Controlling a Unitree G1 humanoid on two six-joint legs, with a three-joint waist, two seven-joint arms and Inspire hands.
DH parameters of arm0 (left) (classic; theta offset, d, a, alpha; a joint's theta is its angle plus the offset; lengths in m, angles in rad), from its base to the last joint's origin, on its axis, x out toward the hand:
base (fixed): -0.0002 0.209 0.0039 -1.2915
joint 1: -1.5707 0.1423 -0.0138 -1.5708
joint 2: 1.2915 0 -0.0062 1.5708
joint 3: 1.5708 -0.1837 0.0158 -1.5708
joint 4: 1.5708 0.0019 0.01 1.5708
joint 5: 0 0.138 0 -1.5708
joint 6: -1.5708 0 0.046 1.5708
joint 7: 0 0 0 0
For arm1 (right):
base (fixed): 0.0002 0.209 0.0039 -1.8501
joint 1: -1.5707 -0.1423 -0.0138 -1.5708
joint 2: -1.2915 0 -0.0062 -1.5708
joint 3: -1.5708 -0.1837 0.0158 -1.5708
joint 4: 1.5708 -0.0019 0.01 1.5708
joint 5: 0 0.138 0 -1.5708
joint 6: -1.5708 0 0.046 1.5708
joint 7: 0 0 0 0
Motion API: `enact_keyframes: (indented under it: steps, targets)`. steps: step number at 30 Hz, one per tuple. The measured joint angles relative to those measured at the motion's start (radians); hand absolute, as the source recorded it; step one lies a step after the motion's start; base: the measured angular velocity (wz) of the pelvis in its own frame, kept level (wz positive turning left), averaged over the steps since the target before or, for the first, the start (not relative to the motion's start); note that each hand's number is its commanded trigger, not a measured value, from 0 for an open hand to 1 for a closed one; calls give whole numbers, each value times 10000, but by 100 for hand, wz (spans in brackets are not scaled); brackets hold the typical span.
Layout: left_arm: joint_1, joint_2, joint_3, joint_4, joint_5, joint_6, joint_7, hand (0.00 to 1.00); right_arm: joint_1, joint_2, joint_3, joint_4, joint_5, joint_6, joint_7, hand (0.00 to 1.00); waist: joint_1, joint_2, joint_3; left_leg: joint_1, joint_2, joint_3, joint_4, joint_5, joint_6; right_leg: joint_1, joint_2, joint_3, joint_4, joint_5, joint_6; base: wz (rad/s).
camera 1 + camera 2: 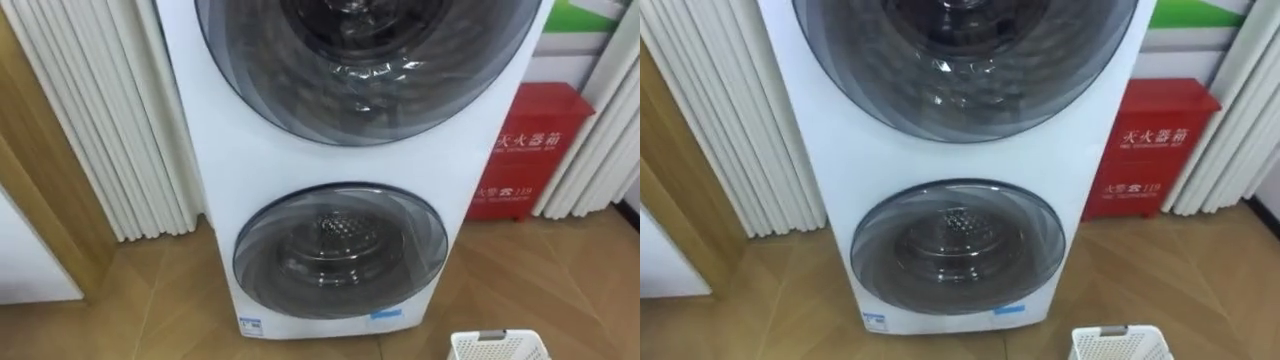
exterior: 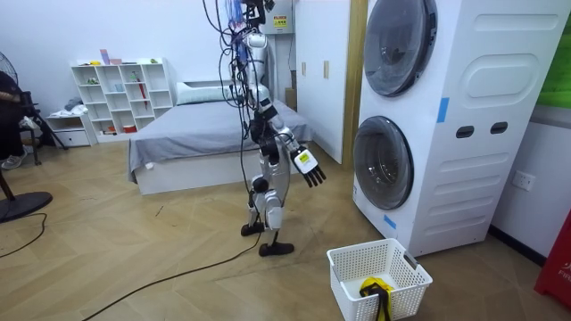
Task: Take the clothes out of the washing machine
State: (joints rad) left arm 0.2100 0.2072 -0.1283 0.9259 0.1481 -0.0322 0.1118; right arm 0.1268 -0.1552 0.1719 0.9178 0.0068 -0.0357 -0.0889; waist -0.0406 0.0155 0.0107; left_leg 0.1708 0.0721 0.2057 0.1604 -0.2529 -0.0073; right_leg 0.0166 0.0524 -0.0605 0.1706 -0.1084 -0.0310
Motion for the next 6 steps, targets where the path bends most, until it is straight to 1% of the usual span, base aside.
enact_keyframes:
  steps: [1, 2, 3, 4, 5, 6]
  targets:
    - [66, -26, 209, 390, 5, -63, 179, 0, 47, 1, -8, 127, 124, 3, -23, 0, 156, 8, -8, 24, 18, -16, -11, -23, -39, 42, 27, 12, -14, -1, -1, 0]
    - [232, -50, 433, 640, 59, -75, 350, 0, 171, 7, -8, 134, 285, 3, -33, 0, 237, 3, -15, 77, 37, -63, -47, -42, -70, 115, 53, 5, -23, 1, -6, 0]
    - [300, -58, 540, 797, 116, -82, 408, 0, 221, 12, -8, 156, 362, -1, -32, 0, 238, -4, -12, 123, 39, -110, -78, -44, -72, 167, 59, -4, -41, 0, -7, 5]
    - [526, -86, 732, 1072, 199, -72, 534, 0, 330, 11, -15, 224, 505, 2, -32, 0, 268, -20, -40, 208, 39, -160, -116, -64, -95, 245, 70, 0, -46, -20, -7, 4]
    - [670, -118, 875, 1234, 205, 27, 602, 0, 443, 9, -15, 247, 714, 2, -30, 0, 382, -30, -30, 320, 40, -141, -123, -72, -102, 349, 77, 22, -61, -28, -4, 0]
    - [720, -130, 926, 1298, 206, 81, 607, 0, 509, 12, -23, 286, 819, -4, -16, 0, 427, -7, -49, 340, 40, -152, -123, -81, -107, 365, 78, 26, -62, -34, -3, -5]
